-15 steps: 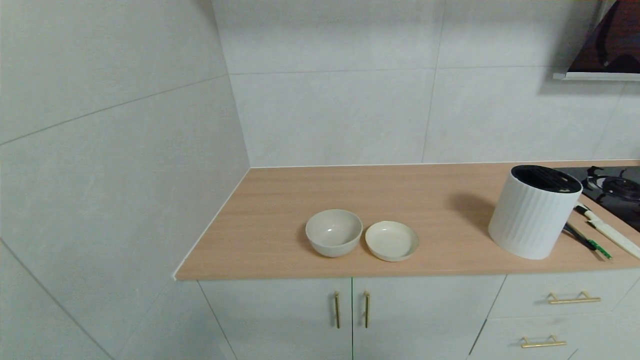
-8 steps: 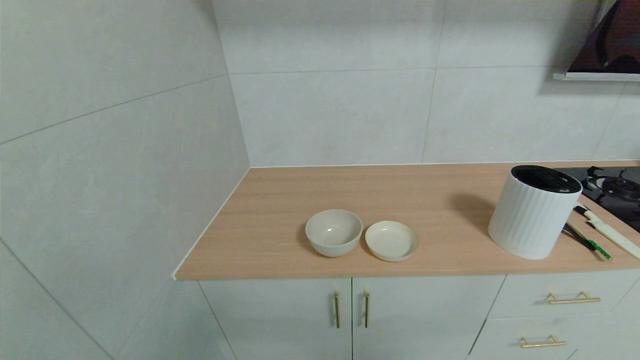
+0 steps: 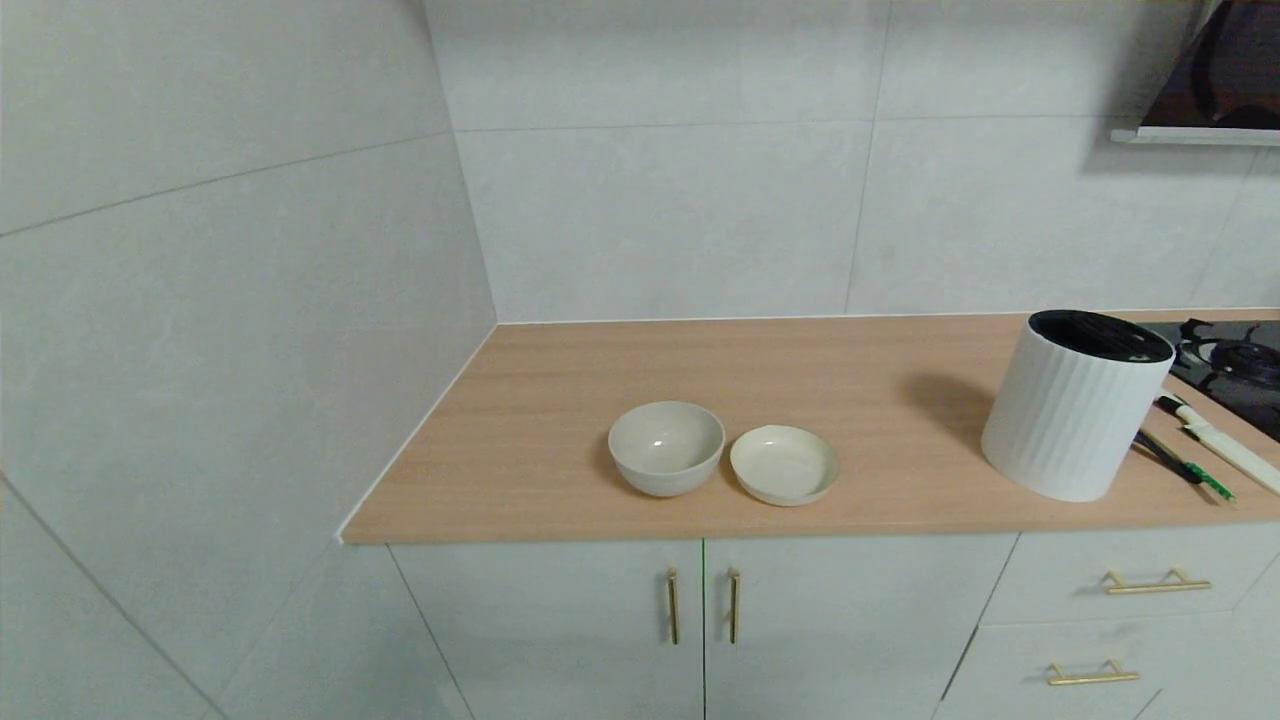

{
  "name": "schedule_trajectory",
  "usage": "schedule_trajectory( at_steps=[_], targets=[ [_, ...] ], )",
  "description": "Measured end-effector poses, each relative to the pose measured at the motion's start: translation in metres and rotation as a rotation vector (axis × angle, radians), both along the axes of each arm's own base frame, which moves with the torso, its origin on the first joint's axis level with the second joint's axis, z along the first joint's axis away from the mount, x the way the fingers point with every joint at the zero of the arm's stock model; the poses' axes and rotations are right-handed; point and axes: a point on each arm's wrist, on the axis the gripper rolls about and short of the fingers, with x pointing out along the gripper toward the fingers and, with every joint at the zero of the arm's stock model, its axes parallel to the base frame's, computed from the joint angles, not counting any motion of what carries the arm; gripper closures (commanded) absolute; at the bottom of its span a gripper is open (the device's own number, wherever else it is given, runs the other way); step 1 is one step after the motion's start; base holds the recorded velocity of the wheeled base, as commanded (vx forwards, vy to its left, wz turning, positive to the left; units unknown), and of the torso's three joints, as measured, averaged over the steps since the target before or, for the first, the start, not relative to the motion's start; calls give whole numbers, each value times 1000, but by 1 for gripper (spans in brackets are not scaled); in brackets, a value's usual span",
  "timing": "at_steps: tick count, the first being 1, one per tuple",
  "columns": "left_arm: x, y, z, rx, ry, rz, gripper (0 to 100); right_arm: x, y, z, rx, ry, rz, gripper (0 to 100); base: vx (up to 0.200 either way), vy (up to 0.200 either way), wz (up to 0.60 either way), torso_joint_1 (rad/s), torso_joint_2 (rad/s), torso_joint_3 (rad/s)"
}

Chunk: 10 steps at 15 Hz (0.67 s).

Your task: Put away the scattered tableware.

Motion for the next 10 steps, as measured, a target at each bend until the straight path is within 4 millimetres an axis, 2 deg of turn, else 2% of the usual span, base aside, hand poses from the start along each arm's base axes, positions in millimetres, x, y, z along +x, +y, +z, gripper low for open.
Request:
schedule_trajectory(
  at_steps=[2,8,10],
  targets=[
    [0,0,0,0,0,0,0,0,0,0,0,0,0,0,0,0,0,-149,332,176],
    [0,0,0,0,0,0,0,0,0,0,0,0,0,0,0,0,0,-16,35,21],
    [0,0,0,0,0,0,0,0,0,0,0,0,0,0,0,0,0,-142,325,176]
  ],
)
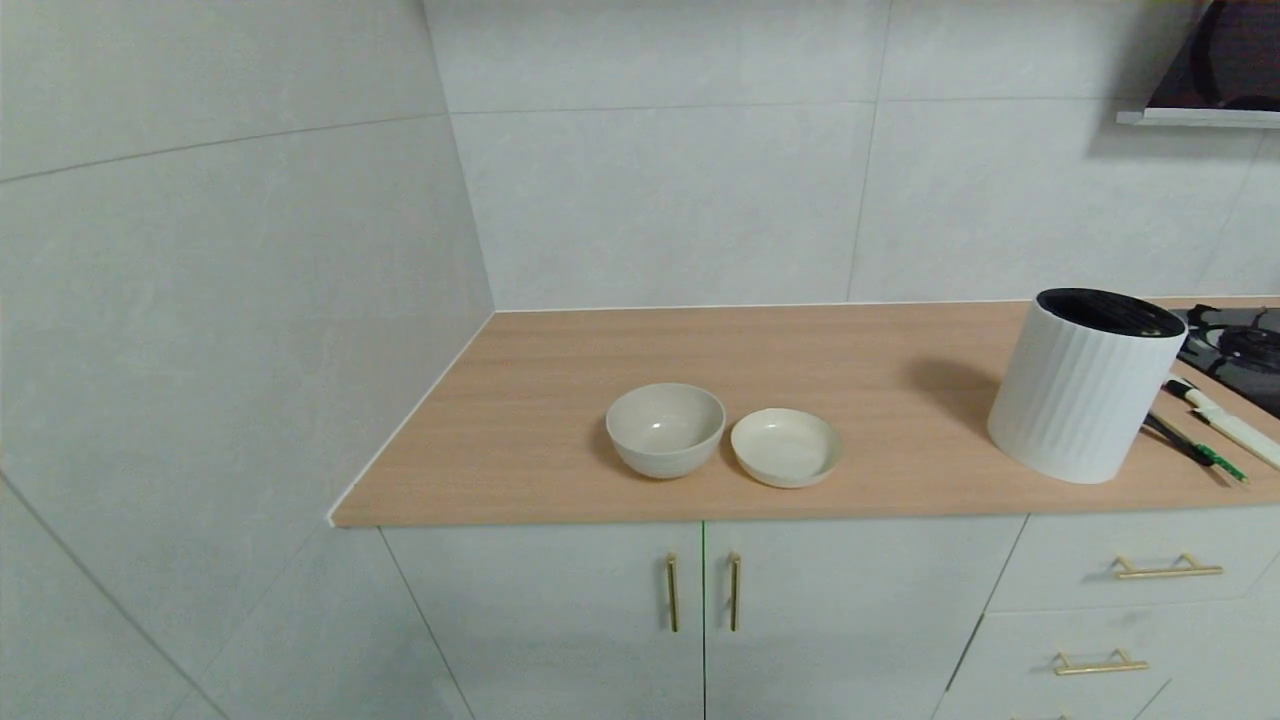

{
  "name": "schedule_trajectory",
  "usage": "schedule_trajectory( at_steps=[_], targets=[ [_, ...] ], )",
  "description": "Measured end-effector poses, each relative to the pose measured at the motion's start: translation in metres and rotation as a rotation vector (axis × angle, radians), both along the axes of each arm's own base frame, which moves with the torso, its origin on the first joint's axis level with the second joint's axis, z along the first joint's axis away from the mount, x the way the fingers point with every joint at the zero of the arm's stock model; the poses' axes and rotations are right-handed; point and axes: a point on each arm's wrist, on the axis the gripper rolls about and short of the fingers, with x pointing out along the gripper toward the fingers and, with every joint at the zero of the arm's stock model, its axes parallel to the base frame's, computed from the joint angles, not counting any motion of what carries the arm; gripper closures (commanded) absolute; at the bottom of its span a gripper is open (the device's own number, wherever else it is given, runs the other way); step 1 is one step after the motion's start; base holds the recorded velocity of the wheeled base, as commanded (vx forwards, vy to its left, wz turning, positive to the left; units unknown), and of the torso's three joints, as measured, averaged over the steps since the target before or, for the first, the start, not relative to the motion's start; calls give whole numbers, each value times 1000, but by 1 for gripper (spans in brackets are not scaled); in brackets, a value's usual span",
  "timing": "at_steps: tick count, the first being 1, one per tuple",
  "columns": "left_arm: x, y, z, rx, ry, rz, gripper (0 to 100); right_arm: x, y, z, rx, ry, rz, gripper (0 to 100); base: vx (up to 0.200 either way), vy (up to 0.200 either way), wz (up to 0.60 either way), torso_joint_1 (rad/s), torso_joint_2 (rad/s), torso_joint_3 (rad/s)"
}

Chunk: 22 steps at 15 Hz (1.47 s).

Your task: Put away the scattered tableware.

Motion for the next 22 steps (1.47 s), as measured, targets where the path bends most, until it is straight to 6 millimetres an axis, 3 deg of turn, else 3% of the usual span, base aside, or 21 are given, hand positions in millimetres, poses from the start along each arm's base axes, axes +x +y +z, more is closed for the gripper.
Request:
schedule_trajectory(
  at_steps=[22],
  targets=[
    [0,0,0,0,0,0,0,0,0,0,0,0,0,0,0,0,0,-197,488,286]
  ],
)
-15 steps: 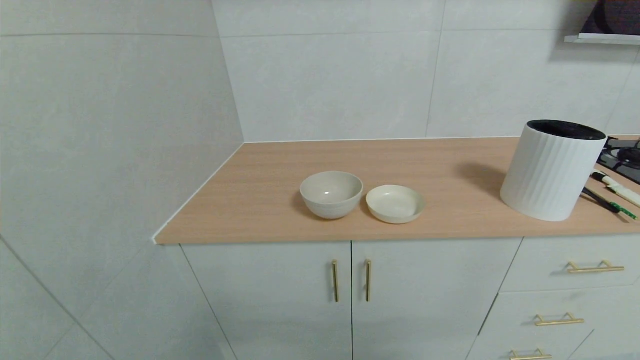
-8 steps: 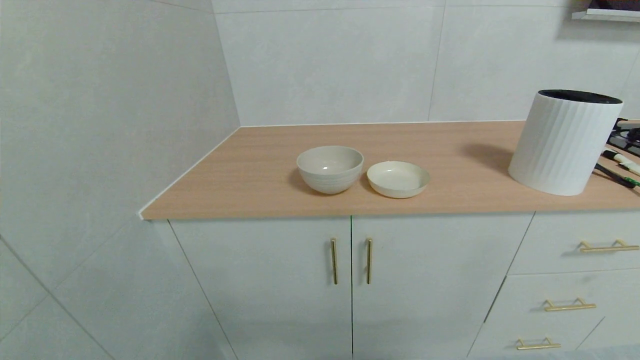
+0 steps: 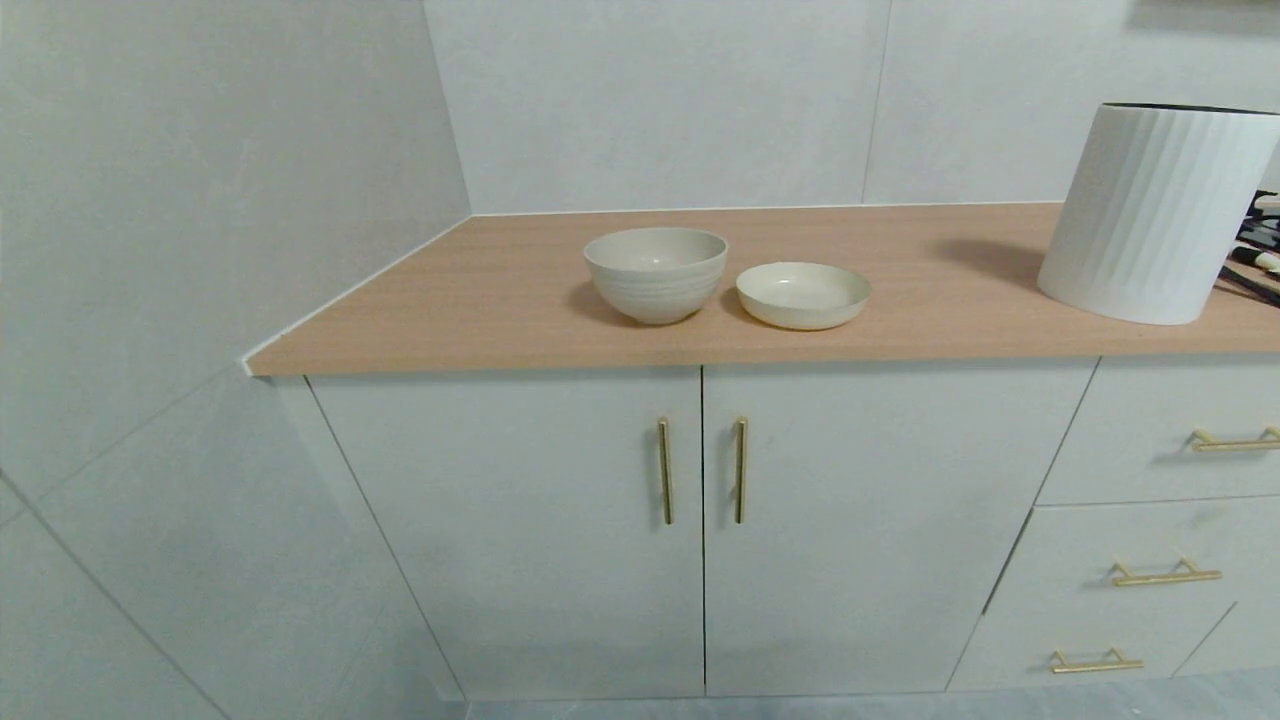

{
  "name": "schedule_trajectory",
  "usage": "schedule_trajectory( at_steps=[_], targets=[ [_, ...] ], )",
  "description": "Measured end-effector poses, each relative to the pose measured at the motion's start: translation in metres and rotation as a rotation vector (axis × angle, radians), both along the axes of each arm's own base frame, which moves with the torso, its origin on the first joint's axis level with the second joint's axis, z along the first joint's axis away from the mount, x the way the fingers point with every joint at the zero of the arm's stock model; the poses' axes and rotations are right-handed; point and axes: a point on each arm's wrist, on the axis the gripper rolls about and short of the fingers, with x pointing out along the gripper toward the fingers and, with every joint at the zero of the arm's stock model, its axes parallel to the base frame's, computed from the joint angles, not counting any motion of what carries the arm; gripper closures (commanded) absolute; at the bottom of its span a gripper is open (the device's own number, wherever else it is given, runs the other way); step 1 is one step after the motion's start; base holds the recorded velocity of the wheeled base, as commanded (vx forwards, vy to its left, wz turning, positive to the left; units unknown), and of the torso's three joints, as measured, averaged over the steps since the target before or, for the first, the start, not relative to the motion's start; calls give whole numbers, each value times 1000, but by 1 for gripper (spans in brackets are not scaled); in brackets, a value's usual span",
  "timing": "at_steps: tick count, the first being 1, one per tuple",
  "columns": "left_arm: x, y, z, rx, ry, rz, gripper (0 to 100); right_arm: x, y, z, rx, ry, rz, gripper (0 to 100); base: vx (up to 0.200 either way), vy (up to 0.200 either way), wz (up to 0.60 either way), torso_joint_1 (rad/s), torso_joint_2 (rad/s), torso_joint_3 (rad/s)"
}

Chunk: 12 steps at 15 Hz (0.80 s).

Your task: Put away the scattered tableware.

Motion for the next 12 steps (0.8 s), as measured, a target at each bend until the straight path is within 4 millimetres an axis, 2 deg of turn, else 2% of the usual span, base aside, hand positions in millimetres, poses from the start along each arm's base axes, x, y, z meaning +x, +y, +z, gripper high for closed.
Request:
schedule_trajectory(
  at_steps=[4,12],
  targets=[
    [0,0,0,0,0,0,0,0,0,0,0,0,0,0,0,0,0,-107,388,278],
    [0,0,0,0,0,0,0,0,0,0,0,0,0,0,0,0,0,-6,29,17]
  ],
)
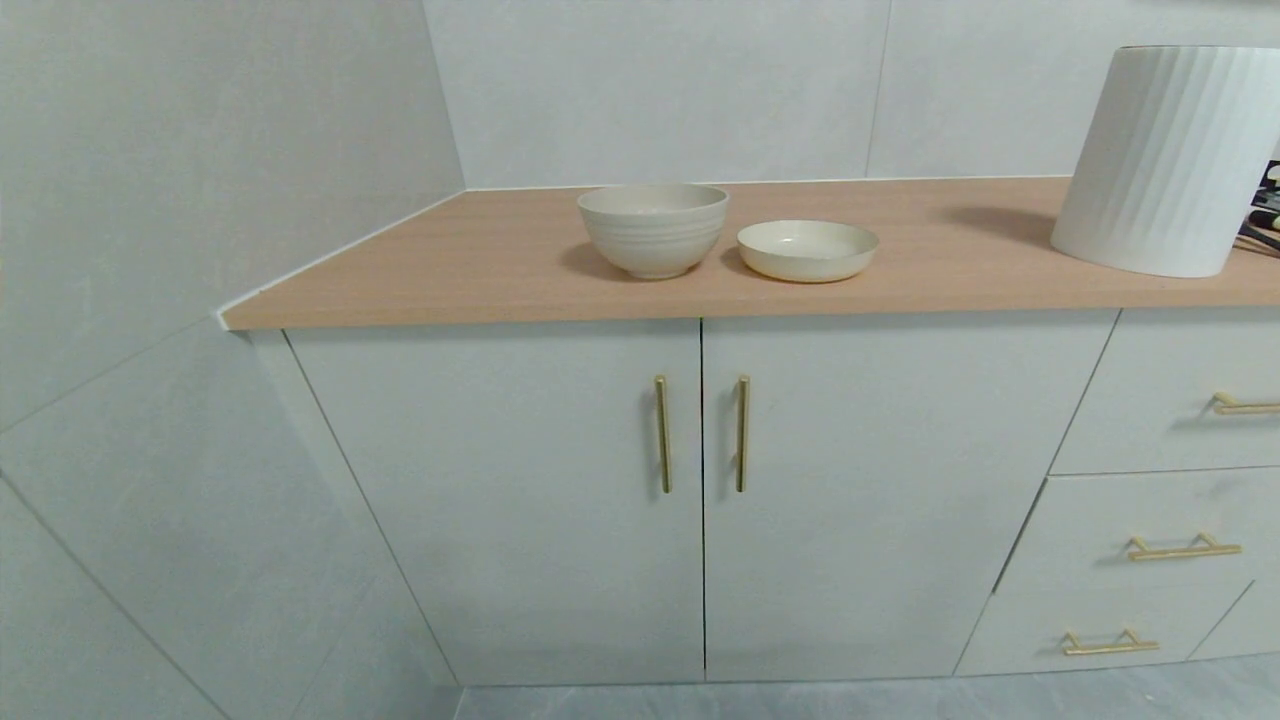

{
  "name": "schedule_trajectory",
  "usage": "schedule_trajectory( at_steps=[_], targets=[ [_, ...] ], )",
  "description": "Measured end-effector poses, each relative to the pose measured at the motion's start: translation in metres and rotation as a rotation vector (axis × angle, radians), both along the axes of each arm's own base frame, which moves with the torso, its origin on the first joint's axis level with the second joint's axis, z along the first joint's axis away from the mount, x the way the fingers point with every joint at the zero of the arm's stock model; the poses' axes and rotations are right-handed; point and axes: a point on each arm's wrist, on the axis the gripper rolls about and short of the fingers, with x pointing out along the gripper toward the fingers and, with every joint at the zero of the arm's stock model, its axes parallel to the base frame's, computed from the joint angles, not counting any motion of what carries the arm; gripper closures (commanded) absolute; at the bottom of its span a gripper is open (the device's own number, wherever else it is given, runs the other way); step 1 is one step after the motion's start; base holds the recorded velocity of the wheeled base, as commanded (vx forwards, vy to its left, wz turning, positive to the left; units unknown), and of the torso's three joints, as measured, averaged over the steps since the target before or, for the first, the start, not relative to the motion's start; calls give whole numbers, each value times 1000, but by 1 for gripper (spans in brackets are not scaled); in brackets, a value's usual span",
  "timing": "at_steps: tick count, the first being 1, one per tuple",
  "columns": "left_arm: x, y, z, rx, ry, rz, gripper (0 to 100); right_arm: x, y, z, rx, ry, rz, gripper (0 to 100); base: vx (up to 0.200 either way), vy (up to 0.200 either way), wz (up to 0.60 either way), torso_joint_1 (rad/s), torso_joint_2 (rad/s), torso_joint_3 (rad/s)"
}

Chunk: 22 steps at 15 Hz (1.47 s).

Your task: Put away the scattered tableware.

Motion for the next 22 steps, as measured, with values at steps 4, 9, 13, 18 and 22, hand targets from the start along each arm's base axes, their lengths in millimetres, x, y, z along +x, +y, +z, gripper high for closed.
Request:
schedule_trajectory(
  at_steps=[4,9,13,18,22],
  targets=[
    [0,0,0,3,0,0,0,0,0,1,-14,-5,1,0,0,0,0,0,0,0],
    [0,0,0,3,0,0,0,-6,4,33,23,-62,177,0,0,0,0,0,0,0],
    [0,0,0,1,1,0,0,13,6,59,39,82,279,0,0,0,0,0,0,0],
    [0,0,0,0,1,0,0,74,16,102,47,242,473,0,0,0,0,0,0,0],
    [0,0,0,0,1,0,0,153,49,113,19,270,548,0,0,0,0,0,0,0]
  ],
)
